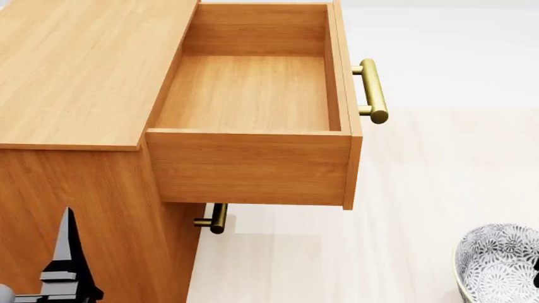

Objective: Put the bowl on top of the cabinet.

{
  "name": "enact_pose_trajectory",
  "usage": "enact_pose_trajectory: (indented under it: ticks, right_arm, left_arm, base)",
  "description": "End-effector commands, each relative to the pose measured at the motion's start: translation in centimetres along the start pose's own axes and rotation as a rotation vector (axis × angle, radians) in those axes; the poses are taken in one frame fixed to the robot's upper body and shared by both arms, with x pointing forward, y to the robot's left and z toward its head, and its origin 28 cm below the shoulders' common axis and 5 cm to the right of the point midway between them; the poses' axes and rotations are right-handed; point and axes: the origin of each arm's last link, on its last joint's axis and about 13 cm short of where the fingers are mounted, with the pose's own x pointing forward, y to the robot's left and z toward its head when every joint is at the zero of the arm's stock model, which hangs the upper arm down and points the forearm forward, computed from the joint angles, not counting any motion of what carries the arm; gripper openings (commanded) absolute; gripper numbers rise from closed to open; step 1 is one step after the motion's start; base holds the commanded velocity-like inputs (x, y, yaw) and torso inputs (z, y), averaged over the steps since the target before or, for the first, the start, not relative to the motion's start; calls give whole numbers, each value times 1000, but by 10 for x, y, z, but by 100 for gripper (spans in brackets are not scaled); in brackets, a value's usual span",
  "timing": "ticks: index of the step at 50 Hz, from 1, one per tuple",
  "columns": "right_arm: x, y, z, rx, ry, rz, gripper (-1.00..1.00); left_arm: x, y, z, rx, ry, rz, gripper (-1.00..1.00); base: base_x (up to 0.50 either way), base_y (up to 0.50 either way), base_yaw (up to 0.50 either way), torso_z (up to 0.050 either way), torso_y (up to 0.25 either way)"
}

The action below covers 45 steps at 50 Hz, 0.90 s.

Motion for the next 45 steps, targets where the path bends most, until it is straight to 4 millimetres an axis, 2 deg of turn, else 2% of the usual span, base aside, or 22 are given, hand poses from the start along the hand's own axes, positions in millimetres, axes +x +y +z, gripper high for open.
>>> enact_pose_trajectory:
  ticks: [1,10,31,45]
  right_arm:
    - [7,3,-20,-15,0,37,100]
    - [7,2,-26,-11,4,37,100]
    - [22,0,-47,0,26,44,100]
    - [25,-1,-53,3,40,43,100]
  left_arm:
    - [-4,-1,-1,13,6,8,100]
    - [-4,-2,0,14,5,7,100]
    - [-4,-1,-2,13,5,8,100]
    - [-4,-1,-2,12,6,10,100]
  base:
    - [0,0,0,0,0]
    - [0,0,0,0,0]
    - [0,0,0,0,0]
    - [0,0,0,0,0]
